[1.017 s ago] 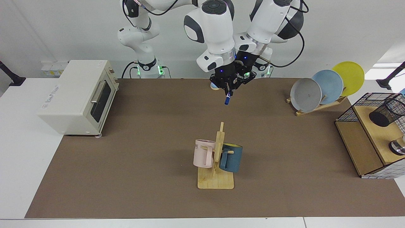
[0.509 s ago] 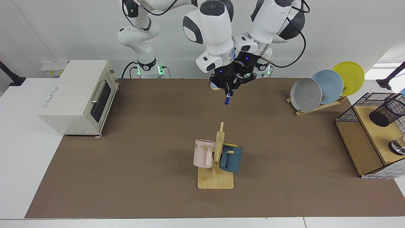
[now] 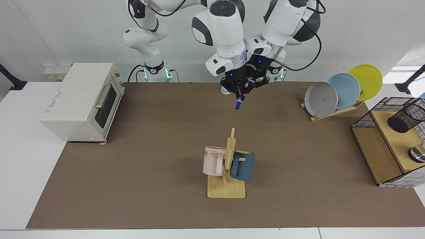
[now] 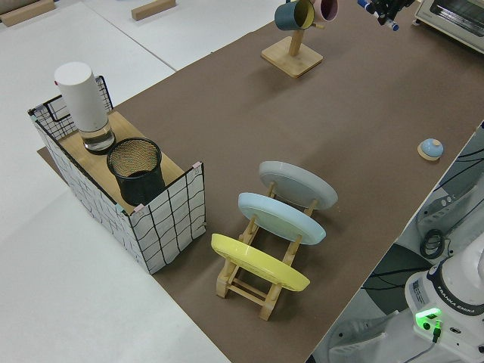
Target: Put markers into pen holder
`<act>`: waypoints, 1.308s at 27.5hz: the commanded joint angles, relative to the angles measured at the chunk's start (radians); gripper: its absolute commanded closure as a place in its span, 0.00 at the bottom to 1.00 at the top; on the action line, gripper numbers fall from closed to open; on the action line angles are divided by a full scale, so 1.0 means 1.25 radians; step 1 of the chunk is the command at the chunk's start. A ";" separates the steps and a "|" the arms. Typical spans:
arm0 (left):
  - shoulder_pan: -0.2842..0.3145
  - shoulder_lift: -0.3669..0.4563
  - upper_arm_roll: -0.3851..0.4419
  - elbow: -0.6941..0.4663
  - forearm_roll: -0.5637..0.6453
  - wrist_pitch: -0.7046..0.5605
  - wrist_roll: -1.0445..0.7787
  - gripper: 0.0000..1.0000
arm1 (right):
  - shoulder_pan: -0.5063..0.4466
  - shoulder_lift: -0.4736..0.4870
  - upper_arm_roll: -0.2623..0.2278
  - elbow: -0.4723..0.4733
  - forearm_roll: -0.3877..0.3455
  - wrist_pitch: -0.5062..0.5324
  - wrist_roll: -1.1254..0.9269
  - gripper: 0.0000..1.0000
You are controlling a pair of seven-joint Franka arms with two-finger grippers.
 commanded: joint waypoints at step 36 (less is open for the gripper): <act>0.025 0.000 0.006 0.030 0.038 -0.098 0.009 1.00 | -0.258 -0.221 0.002 -0.150 -0.058 -0.222 -0.601 0.01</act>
